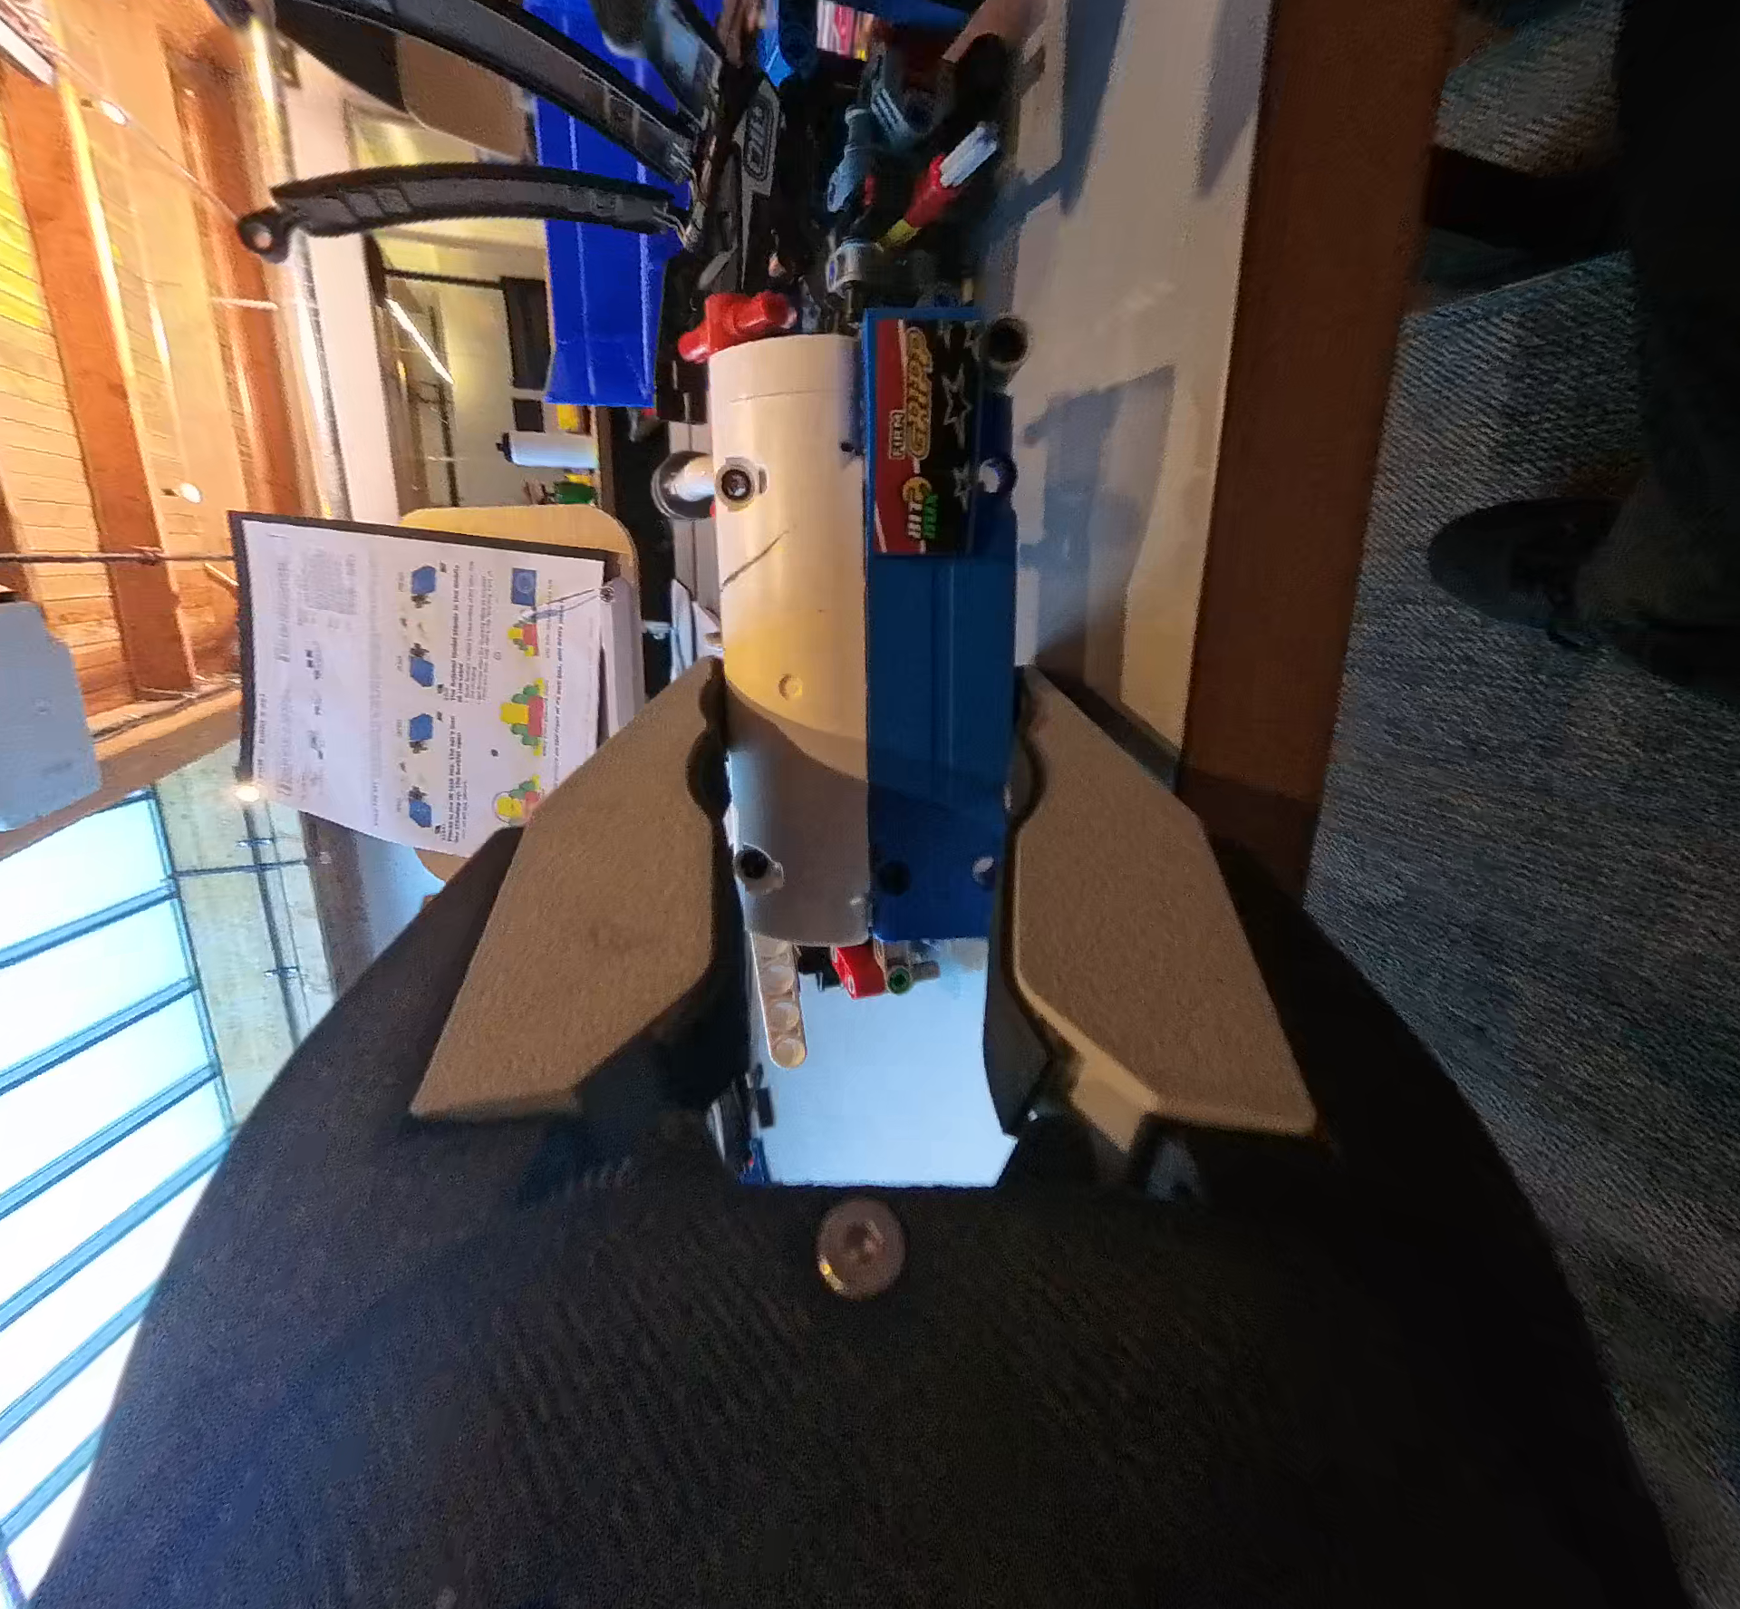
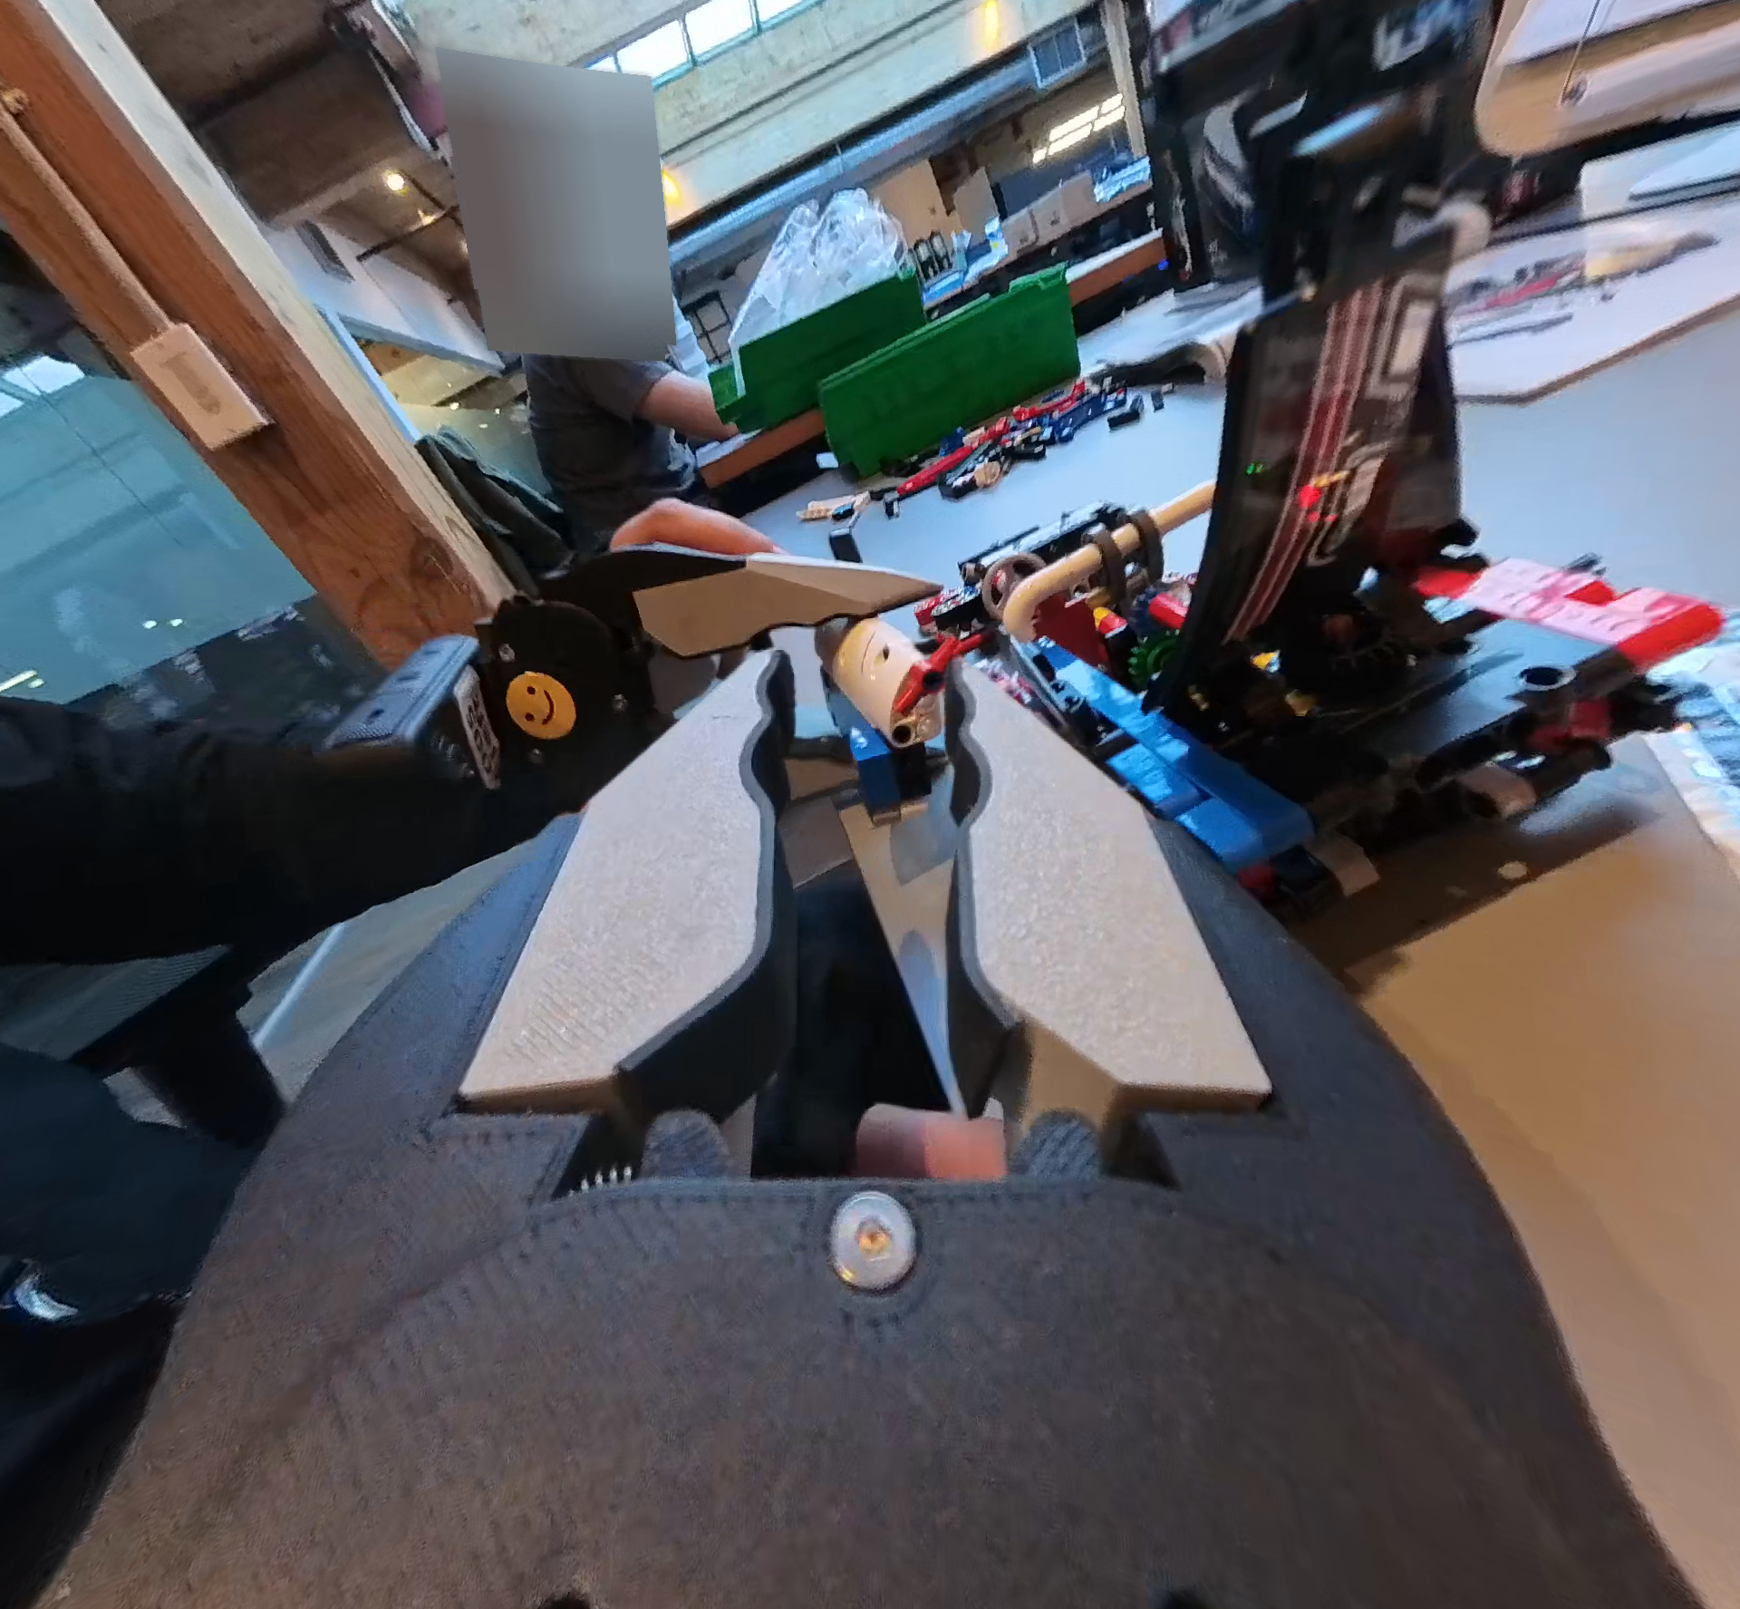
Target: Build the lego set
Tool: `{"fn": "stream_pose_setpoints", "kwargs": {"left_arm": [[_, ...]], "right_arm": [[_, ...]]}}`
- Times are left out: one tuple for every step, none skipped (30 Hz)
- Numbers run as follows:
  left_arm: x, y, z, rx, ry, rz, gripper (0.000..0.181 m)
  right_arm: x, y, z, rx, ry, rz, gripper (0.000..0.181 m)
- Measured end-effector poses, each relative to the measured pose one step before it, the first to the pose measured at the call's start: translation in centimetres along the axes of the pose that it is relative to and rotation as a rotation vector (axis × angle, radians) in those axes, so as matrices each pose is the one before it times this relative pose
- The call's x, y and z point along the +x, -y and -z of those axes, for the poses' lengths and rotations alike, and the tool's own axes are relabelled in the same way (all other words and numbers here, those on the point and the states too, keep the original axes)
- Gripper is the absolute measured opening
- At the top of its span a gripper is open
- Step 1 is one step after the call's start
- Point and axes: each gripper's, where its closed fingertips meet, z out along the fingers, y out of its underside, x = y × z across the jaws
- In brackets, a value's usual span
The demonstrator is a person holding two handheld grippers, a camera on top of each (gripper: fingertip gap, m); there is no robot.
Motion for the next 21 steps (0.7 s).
{"fn": "stream_pose_setpoints", "kwargs": {"left_arm": [[-0.040,-0.039,0.026,0.0116,0.0128,-0.0030,0.055],[-0.033,-0.080,0.032,0.0078,0.0125,0.0002,0.055],[-0.054,-0.085,0.015,0.0092,0.0155,-0.0017,0.055],[-0.043,0.011,0.046,0.0131,0.0180,-0.0100,0.055],[-0.037,0.097,0.066,0.0143,0.0191,-0.0179,0.055],[-0.031,0.090,0.047,0.0071,0.0197,-0.0171,0.055],[-0.055,0.040,-0.001,0.0001,0.0188,-0.0090,0.055],[-0.070,0.048,-0.045,-0.0008,0.0192,-0.0059,0.055],[-0.120,0.010,-0.067,-0.0013,0.0247,-0.0037,0.055],[-0.141,-0.031,-0.055,-0.0008,0.0212,0.0107,0.055],[-0.057,-0.090,-0.047,-0.0011,0.0065,0.0185,0.055],[-0.054,-0.147,-0.029,-0.0049,0.0044,0.0064,0.055],[-0.066,-0.137,-0.001,-0.0060,0.0085,-0.0081,0.055],[-0.042,0.001,0.051,0.0007,0.0068,-0.0091,0.055],[-0.039,0.000,0.037,-0.0010,0.0063,-0.0053,0.055],[-0.038,-0.013,0.028,-0.0020,0.0064,-0.0004,0.055],[-0.006,-0.011,0.007,0.0006,0.0021,0.0049,0.055],[0.034,-0.039,-0.019,0.0035,-0.0059,0.0114,0.055],[0.036,-0.005,-0.031,0.0072,-0.0071,0.0111,0.055],[0.008,0.056,0.002,0.0122,-0.0002,0.0042,0.055],[-0.043,0.081,0.044,0.0117,0.0062,-0.0045,0.055]], "right_arm": [[0.102,0.397,0.253,0.0211,-0.0091,0.0113,0.029],[0.125,0.396,0.255,0.0211,-0.0094,0.0097,0.031],[0.125,0.390,0.262,0.0201,-0.0086,0.0074,0.031],[0.113,0.360,0.238,0.0173,-0.0088,0.0061,0.032],[0.137,0.292,0.205,0.0131,-0.0120,0.0078,0.032],[0.138,0.190,0.151,0.0057,-0.0149,0.0120,0.033],[0.112,0.057,0.061,-0.0032,-0.0168,0.0187,0.035],[0.035,-0.062,-0.021,-0.0108,-0.0161,0.0281,0.038],[-0.081,-0.170,-0.081,-0.0181,-0.0127,0.0370,0.040],[-0.138,-0.318,-0.150,-0.0257,-0.0111,0.0416,0.040],[-0.144,-0.404,-0.178,-0.0326,-0.0118,0.0435,0.040],[-0.104,-0.454,-0.191,-0.0368,-0.0171,0.0468,0.040],[-0.107,-0.378,-0.170,-0.0342,-0.0201,0.0508,0.037],[-0.233,-0.224,-0.130,-0.0260,-0.0150,0.0511,0.035],[-0.326,-0.101,-0.111,-0.0203,-0.0092,0.0444,0.032],[-0.403,-0.057,-0.109,-0.0175,-0.0037,0.0377,0.031],[-0.377,-0.089,-0.148,-0.0180,-0.0031,0.0381,0.031],[-0.288,-0.154,-0.175,-0.0218,-0.0056,0.0386,0.032],[-0.346,-0.138,-0.215,-0.0221,0.0020,0.0358,0.034],[-0.428,-0.029,-0.219,-0.0203,0.0098,0.0348,0.034],[-0.358,0.062,-0.216,-0.0183,0.0081,0.0386,0.034]]}}
